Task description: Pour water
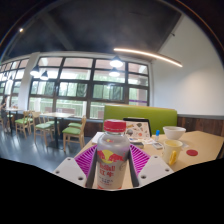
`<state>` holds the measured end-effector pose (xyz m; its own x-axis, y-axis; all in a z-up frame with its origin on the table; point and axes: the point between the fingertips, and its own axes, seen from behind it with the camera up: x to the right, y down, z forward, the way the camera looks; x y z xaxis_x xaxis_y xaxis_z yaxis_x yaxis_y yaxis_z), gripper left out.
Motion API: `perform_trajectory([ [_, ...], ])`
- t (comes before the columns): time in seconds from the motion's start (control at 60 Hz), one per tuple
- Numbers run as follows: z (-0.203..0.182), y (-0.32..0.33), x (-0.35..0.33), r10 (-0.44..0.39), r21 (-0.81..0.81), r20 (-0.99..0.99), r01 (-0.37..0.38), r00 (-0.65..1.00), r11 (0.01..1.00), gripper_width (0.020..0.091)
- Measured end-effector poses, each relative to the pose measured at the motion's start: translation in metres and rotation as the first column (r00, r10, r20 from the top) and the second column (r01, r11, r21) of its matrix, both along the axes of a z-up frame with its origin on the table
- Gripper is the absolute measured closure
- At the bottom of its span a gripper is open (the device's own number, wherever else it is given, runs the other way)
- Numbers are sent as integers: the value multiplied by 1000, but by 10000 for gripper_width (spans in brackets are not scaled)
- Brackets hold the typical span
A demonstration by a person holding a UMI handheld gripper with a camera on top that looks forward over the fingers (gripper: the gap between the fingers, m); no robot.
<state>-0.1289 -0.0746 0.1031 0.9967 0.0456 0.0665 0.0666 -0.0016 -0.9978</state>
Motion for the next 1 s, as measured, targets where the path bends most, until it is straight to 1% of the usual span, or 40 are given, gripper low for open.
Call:
perform_trajectory([
  [0.017,0,2,1,-5,3,-11,5,1000,1000,597],
  [0.05,-1,4,0,-3,2,-25,3,1000,1000,619],
  [0.067,-1,4,-2,2,3,-24,-2,1000,1000,632],
  [0.1,-2,6,-5,13,-2,-23,-13,1000,1000,633],
  [0.117,-2,5,-6,17,-4,-25,-17,1000,1000,660],
  [0.133,-2,6,-7,22,-7,-29,-22,999,1000,657],
  [0.15,-2,6,-8,30,-11,-30,-30,999,999,687],
  [0.183,-3,9,-7,42,-15,-29,-42,999,999,692],
  [0.2,-2,9,-8,50,-15,-26,-50,998,999,713],
  [0.267,-2,10,-11,68,-11,-25,-68,997,998,711],
  [0.283,-2,10,-12,73,-8,-22,-73,997,997,723],
  [0.3,-9,25,-1,85,-1,-16,-85,996,996,724],
  [0.333,-8,25,-1,91,0,-13,-91,996,996,724],
  [0.4,-7,27,0,96,-9,-26,-96,995,995,725],
  [0.45,-8,33,1,113,-26,-47,-114,992,993,723],
  [0.467,-2,26,-7,113,-40,-67,-115,991,993,725],
  [0.533,4,39,1,130,-54,-171,-141,977,988,724],
  [0.583,15,47,10,107,-66,-285,-130,953,989,724],
  [0.633,22,62,36,85,-64,-414,-123,906,990,724],
  [0.667,34,67,48,65,-58,-520,-111,852,992,723],
  [0.683,34,75,60,65,-49,-577,-114,814,992,724],
  [0.717,45,80,71,34,-53,-691,-98,722,994,724],
  [0.733,40,87,84,45,-39,-739,-109,672,993,724],
  [0.817,49,100,125,21,-15,-937,-101,349,995,724],
  [0.85,50,106,137,4,-14,-980,-88,198,996,727],
  [0.917,48,114,166,3,8,-998,-85,-59,996,725],
  [1.0,46,119,180,-12,8,-969,-81,-246,997,722],
])
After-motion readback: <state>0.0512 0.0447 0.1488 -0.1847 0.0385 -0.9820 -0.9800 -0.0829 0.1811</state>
